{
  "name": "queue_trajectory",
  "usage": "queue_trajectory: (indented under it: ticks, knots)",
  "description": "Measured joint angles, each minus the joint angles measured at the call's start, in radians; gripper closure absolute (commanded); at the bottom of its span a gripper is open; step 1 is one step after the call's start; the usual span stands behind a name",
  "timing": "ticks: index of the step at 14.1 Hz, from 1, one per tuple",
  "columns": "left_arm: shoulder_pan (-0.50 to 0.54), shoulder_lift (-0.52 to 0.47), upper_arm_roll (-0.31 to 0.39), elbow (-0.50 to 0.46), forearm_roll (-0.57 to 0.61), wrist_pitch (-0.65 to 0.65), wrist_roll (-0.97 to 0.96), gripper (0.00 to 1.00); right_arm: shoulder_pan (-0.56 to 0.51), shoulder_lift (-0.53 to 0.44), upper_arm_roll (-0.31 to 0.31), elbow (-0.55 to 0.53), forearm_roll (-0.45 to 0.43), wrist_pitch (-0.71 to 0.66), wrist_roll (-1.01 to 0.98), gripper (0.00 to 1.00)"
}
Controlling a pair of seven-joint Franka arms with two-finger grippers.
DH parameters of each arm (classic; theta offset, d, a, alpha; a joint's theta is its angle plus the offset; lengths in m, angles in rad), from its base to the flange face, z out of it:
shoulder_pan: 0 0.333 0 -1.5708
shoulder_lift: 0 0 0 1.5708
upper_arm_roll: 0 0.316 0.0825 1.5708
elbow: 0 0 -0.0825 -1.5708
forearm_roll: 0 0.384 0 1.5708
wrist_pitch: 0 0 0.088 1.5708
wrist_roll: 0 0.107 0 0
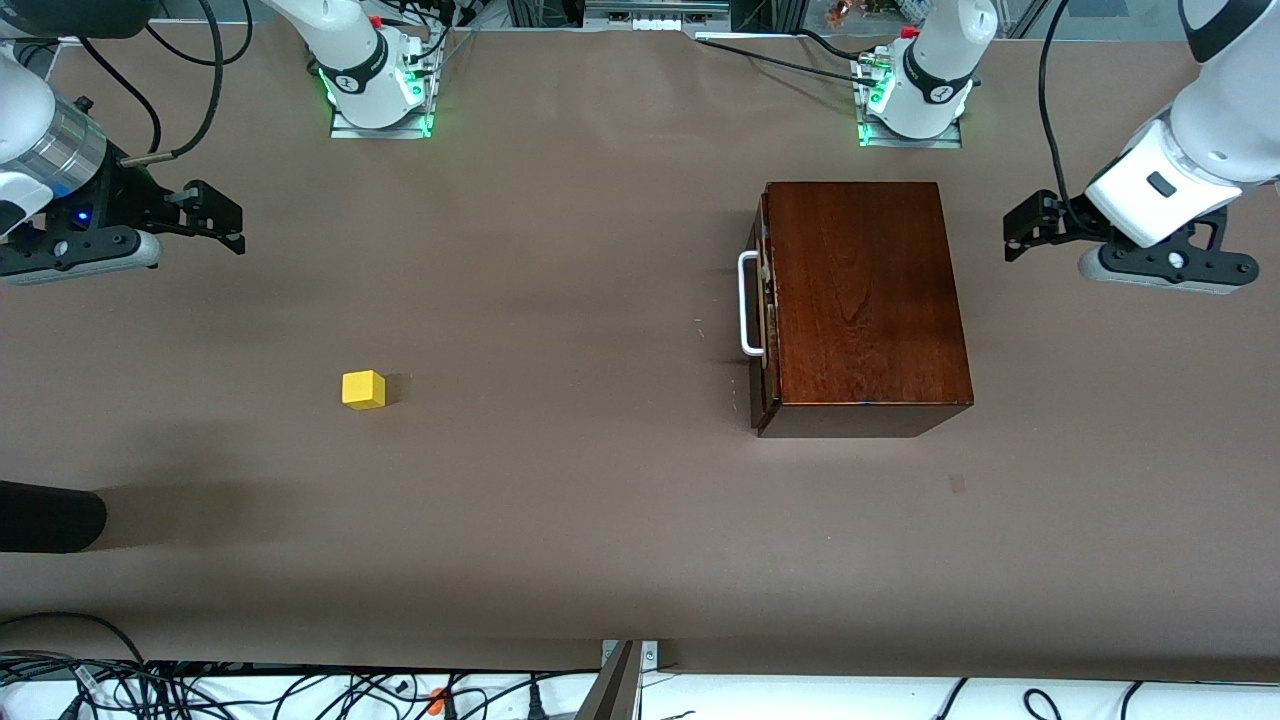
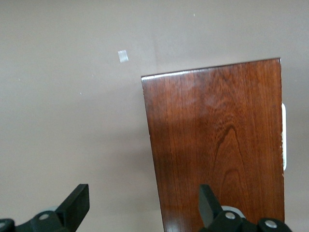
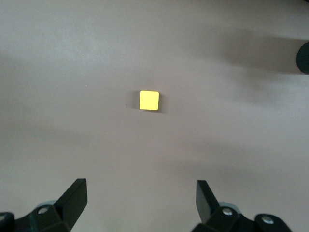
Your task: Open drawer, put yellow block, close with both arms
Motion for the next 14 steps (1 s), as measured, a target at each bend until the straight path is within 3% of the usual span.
queue_trajectory:
  ticks: [4,7,10,14]
  knots:
    - [-0.011,0.096,-0.008,0.018,0.0,-0.003,0.0,0.0,0.0,0.0,0.0,0.0,0.0,0.0,0.0,0.0]
    - [-0.056,0.193,-0.01,0.11,-0.003,0.005,-0.007,0.0,0.0,0.0,0.0,0.0,0.0,0.0,0.0,0.0]
    - [-0.18,0.258,-0.015,0.163,-0.005,0.071,-0.129,0.0,0.0,0.0,-0.001,0.0,0.0,0.0,0.0,0.0]
    - [-0.369,0.319,-0.021,0.167,-0.004,0.212,-0.353,0.0,0.0,0.0,-0.001,0.0,0.0,0.0,0.0,0.0]
